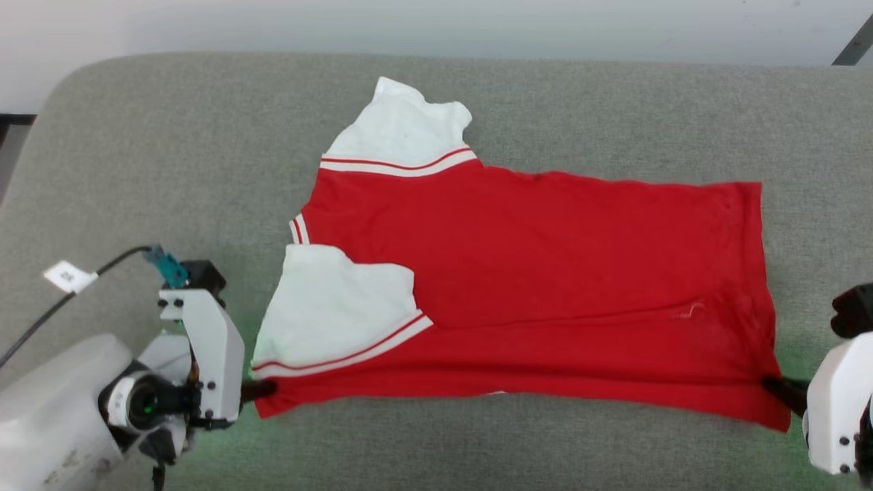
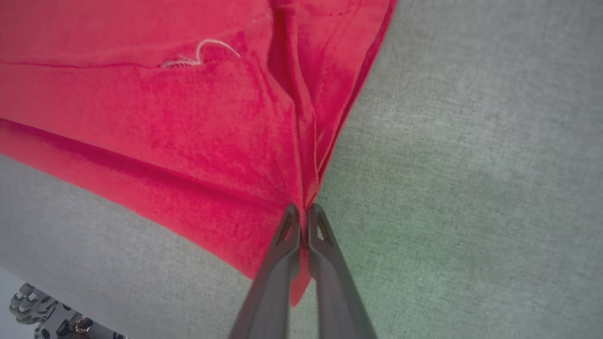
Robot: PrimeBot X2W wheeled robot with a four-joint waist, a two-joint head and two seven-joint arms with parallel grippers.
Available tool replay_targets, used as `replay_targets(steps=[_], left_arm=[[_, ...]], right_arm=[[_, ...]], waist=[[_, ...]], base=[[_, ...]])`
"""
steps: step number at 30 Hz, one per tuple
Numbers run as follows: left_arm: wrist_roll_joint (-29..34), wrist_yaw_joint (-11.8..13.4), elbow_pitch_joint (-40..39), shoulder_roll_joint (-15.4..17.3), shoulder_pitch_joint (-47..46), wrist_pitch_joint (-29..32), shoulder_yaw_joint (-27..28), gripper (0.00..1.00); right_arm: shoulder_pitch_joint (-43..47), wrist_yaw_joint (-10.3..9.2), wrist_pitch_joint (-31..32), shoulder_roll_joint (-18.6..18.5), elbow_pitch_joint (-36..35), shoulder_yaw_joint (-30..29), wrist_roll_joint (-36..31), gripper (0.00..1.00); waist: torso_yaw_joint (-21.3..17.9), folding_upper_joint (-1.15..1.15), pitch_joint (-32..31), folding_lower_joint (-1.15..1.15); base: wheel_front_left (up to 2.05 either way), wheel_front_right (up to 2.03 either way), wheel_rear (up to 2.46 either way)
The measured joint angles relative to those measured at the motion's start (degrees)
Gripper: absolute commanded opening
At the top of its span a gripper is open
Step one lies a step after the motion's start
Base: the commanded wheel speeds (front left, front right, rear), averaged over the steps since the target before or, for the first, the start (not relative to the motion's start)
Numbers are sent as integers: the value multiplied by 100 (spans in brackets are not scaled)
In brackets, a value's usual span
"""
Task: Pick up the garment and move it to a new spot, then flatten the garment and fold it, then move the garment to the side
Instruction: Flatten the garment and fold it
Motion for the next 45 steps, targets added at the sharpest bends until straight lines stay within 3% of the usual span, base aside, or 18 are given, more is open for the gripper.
replay_targets(steps=[8,17,18,20,21,22,23,35,39,45], left_arm=[[-157,328,-513,215,255,36,-1,0],[-211,426,-639,246,379,-47,19,3],[-210,427,-633,242,379,-81,32,27],[-209,446,-615,237,379,-113,51,64],[-204,475,-615,238,376,-126,57,100],[-189,482,-617,241,369,-140,65,100],[-189,501,-622,245,355,-142,87,100],[22,732,-921,623,-231,-137,374,100],[243,688,-1023,658,-510,-278,488,100],[675,361,-791,516,-996,-760,701,100]], right_arm=[[270,0,201,86,-211,-69,35,0],[280,0,125,104,-182,-47,-5,0],[279,0,78,105,-180,-40,-26,3],[270,0,30,98,-171,7,-51,39],[259,0,-10,100,-158,21,-73,58],[244,0,-26,98,-144,30,-79,95],[226,0,-60,92,-140,40,-89,100],[125,-1,-677,182,-441,-42,-242,100],[1,-1,-1289,267,-628,-111,-468,100],[-272,-1,-2699,515,-869,-169,-934,100]], waist=[[-54,0,90,0],[-56,0,109,0],[-52,0,103,0],[-48,0,89,0],[-49,0,80,0],[-49,0,71,0],[-49,0,59,0],[-135,0,-68,0],[-226,0,-70,0],[-420,0,-6,0]], base=[[0,0,0],[0,0,0],[0,0,0],[0,0,0],[0,0,0],[0,0,0],[0,0,0],[0,0,0],[0,0,0],[0,0,0]])
